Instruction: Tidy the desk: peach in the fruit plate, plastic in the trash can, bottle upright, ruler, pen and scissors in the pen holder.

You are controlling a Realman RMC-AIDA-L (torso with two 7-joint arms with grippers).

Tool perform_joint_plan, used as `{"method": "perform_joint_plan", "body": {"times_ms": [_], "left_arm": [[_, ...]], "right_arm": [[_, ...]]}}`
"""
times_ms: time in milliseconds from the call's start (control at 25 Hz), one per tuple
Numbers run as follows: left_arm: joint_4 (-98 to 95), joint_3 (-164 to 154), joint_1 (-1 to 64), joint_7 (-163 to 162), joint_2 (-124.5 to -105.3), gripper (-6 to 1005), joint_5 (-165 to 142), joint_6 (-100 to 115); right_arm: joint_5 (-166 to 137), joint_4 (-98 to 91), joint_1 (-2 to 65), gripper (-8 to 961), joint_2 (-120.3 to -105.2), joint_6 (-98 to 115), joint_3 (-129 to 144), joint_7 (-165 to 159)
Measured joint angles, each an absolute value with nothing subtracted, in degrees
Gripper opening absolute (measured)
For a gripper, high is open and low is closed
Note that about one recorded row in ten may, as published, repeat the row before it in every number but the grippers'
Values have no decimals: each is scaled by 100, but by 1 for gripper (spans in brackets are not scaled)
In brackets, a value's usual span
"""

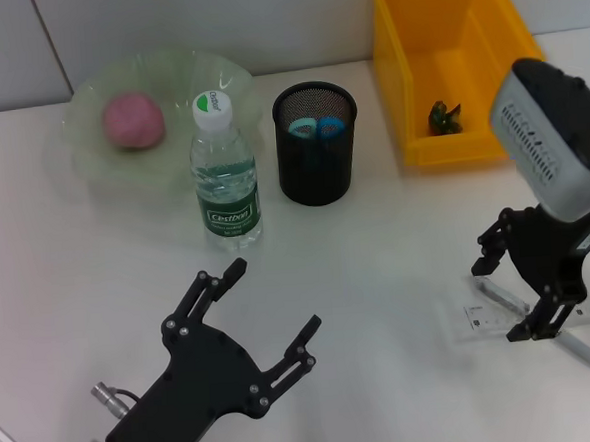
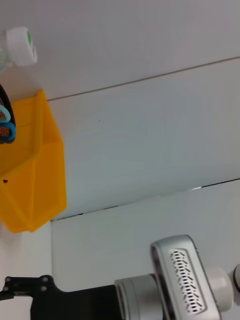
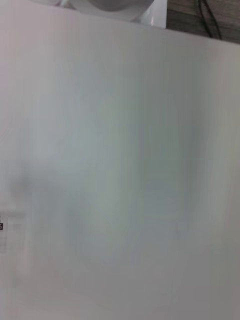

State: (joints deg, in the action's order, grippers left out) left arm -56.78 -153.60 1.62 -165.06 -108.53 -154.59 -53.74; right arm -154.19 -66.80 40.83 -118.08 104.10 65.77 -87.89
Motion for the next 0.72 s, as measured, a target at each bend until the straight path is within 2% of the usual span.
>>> {"method": "perform_joint_plan", "body": {"times_ms": [720], "left_arm": [[-5621,-15380,154,-16506,-10874,854,-15460,-5380]], "right_arm": [[-15559,-5700,4383,835,-11841,9893,6635,-8753]]}}
